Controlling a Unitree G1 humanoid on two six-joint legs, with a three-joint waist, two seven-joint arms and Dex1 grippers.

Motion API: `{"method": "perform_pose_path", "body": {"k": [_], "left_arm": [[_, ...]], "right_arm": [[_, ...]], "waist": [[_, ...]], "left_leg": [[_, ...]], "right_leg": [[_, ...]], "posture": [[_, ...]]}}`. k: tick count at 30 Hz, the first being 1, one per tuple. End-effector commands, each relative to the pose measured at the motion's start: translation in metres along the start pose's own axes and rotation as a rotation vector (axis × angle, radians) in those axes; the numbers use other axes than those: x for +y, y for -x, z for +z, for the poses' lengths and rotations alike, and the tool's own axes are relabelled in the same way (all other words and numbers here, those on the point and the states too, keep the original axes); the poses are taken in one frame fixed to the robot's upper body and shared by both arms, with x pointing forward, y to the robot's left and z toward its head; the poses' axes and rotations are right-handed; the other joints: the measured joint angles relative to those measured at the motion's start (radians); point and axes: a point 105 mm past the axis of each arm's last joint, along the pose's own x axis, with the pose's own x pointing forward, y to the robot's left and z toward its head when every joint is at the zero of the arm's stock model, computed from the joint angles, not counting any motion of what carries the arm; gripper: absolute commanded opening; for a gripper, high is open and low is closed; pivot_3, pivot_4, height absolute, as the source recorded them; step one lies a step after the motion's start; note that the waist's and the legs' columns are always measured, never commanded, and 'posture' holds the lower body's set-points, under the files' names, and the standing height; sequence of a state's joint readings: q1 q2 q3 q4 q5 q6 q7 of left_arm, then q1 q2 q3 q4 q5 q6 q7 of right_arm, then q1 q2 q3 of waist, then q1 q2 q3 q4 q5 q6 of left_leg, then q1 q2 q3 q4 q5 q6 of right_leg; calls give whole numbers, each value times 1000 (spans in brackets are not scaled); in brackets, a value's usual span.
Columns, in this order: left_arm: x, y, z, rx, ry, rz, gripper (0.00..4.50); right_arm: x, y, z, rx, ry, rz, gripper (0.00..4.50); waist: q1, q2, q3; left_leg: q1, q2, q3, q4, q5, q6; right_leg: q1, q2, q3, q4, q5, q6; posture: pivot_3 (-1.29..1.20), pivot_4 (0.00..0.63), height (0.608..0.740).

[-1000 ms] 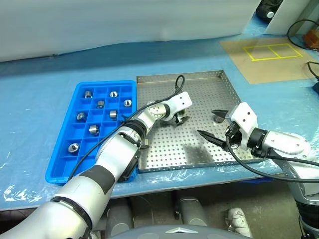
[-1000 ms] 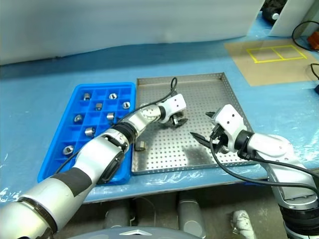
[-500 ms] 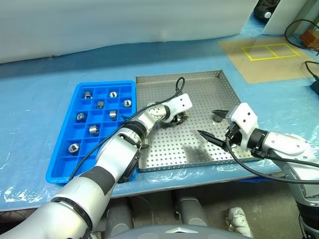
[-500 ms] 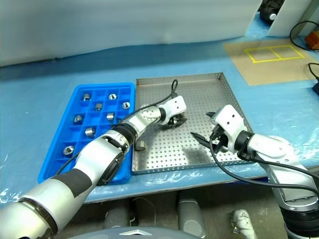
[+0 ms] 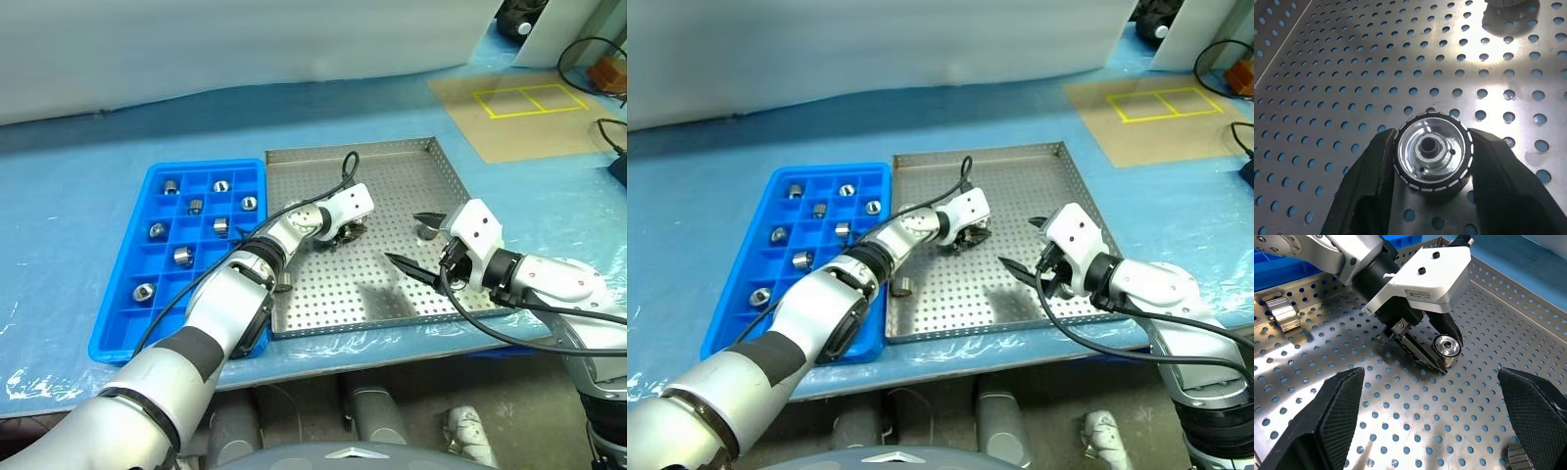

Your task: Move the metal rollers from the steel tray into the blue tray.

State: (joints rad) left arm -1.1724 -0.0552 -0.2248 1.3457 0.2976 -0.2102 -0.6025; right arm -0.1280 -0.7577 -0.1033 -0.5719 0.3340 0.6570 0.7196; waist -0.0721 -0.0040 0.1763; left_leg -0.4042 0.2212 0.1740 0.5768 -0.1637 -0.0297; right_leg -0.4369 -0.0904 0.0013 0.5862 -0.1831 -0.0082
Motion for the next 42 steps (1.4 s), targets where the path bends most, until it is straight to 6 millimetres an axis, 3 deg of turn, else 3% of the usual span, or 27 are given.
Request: {"method": "perform_pose_path", "body": {"k": [1,5,8,13,18,25,32,42], "left_arm": [[9,6,6,-46,22,13,2226],[18,13,23,-143,70,-5,2226],[27,26,46,-285,94,-67,2226],[32,57,66,-443,68,-201,2226],[27,84,53,-423,-20,-271,2226],[42,162,29,-340,-83,-166,2226],[26,218,13,-273,-58,-54,2226],[0,272,5,-171,-23,9,2226]], "right_arm": [[-3,0,11,-36,42,-7,4500],[-5,-3,13,-48,45,4,4500],[-6,-6,16,-62,51,21,4500],[-5,-16,27,-100,66,90,4500],[-7,-28,33,-124,95,139,4500],[0,-59,68,-246,149,319,4500],[16,-85,82,-304,204,486,4500],[36,-114,96,-369,254,661,4500]], "waist": [[0,0,0],[3,0,0],[5,0,0],[8,0,0],[15,0,0],[54,1,1],[126,2,1],[179,1,1]], "left_leg": [[0,0,0,0,0,0],[-2,0,0,0,0,0],[-3,0,0,-1,0,1],[-3,0,0,-2,0,1],[1,2,1,-5,1,-1],[1,5,1,-8,4,-6],[1,4,2,-11,4,-7],[2,6,-1,-11,8,-14]], "right_leg": [[0,0,0,0,0,0],[-1,0,0,0,0,0],[-2,-1,0,-1,0,-1],[-3,-2,0,0,1,-1],[-2,-2,0,2,1,-1],[-5,0,-1,6,1,-2],[-5,-1,-2,5,0,-5],[-9,-1,-5,18,-4,-7]], "posture": [[-546,150,740],[-523,150,740],[-493,150,740],[-424,150,740],[-321,150,740],[-123,150,740],[62,150,740],[271,150,740]]}}
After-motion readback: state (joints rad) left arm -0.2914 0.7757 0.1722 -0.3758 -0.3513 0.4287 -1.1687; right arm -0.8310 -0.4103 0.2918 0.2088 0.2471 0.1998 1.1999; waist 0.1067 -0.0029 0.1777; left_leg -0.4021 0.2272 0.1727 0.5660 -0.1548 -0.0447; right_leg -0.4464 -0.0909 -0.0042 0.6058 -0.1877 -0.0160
